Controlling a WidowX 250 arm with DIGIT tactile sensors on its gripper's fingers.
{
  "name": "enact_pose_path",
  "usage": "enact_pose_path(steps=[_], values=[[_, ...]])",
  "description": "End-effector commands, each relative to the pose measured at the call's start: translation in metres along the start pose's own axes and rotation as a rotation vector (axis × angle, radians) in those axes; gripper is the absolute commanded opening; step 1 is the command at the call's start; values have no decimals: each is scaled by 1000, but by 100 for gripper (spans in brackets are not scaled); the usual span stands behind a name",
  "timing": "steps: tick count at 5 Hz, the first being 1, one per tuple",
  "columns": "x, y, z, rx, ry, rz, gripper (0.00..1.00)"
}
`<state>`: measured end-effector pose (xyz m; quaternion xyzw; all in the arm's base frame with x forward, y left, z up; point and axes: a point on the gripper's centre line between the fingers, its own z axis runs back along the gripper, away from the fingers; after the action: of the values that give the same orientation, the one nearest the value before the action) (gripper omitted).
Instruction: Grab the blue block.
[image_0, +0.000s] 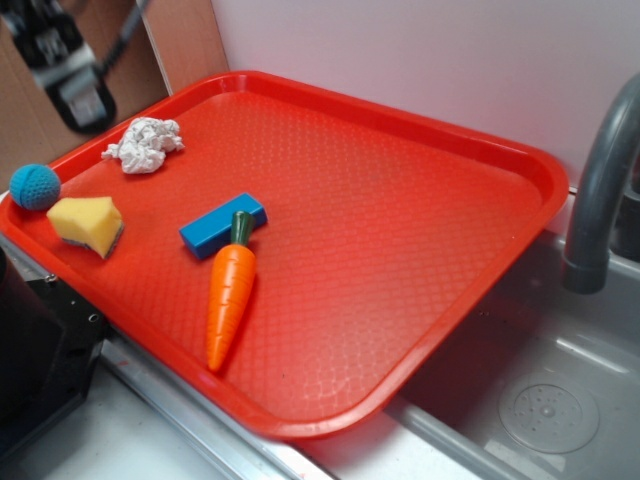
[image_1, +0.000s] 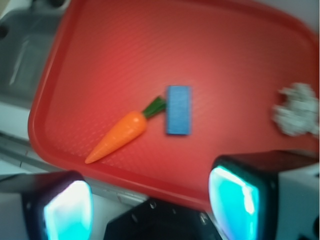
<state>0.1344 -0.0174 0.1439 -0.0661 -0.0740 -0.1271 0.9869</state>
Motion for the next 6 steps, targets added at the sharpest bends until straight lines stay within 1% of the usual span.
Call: enact_pose_path(steps=[1, 2, 3, 4, 5, 6], values=[[13, 28, -56, -33, 81, -19, 100], [30, 31, -77, 85, 199, -45, 100], [30, 29, -96, 131, 232, -56, 100], [37, 40, -113, 114, 242, -74, 100], [15, 21, -124, 85, 249, -90, 100], [15, 23, -137, 60, 260, -78, 100]])
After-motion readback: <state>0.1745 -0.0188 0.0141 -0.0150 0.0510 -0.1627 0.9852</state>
